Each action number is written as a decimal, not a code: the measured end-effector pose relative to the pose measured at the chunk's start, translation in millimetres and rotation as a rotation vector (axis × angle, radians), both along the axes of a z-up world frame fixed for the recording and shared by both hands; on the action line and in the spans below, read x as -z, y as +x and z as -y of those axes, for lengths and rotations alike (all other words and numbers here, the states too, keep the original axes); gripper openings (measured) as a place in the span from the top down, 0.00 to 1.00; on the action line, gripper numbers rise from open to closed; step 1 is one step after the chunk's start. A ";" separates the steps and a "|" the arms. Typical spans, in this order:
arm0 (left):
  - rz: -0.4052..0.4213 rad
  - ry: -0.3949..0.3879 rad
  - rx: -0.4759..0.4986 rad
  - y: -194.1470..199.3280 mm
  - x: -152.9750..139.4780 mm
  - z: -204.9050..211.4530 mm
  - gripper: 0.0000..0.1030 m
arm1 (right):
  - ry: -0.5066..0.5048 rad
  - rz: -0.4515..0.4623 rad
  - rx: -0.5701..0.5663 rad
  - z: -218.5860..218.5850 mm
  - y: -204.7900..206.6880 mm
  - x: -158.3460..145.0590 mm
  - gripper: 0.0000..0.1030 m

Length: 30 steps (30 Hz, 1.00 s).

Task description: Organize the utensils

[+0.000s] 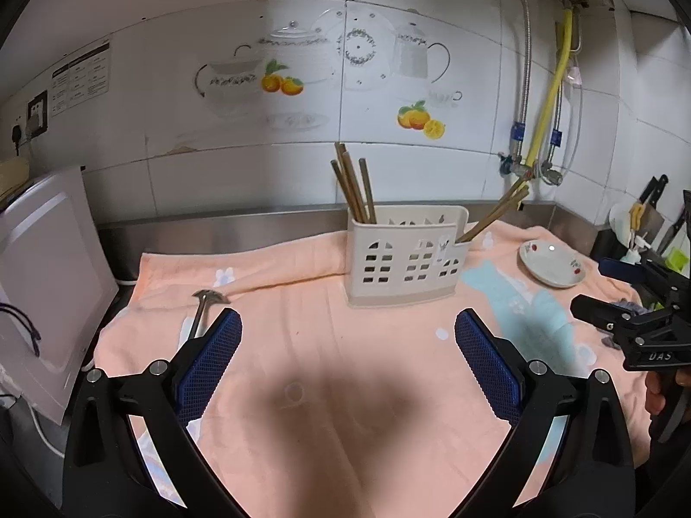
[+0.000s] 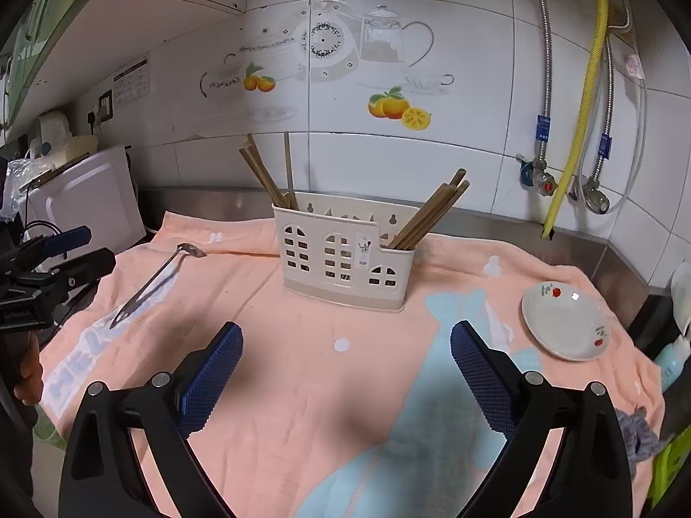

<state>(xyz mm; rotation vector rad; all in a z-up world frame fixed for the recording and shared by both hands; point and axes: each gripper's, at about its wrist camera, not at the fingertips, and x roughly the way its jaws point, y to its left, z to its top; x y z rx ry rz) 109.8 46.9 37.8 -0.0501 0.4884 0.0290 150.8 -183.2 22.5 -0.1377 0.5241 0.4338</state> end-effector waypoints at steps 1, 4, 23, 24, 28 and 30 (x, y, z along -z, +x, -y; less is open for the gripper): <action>-0.003 0.004 -0.004 -1.4 1.6 0.0 0.05 | 0.003 -0.001 0.001 -0.7 -2.3 1.3 0.09; -0.009 0.014 -0.012 -5.9 5.4 -0.1 0.05 | 0.006 -0.003 0.003 -2.0 -5.8 3.4 0.09; -0.058 -0.008 0.001 -18.8 30.0 3.8 0.05 | 0.040 -0.034 0.041 7.3 -22.1 19.1 0.08; -0.061 -0.010 0.002 -19.1 30.8 3.8 0.05 | 0.041 -0.036 0.041 7.8 -22.0 19.6 0.08; -0.072 -0.026 0.005 -20.0 35.0 2.8 0.05 | 0.041 -0.043 0.039 6.9 -22.7 22.0 0.08; -0.077 -0.032 0.006 -20.0 36.6 2.3 0.05 | 0.043 -0.045 0.037 6.6 -23.4 23.2 0.08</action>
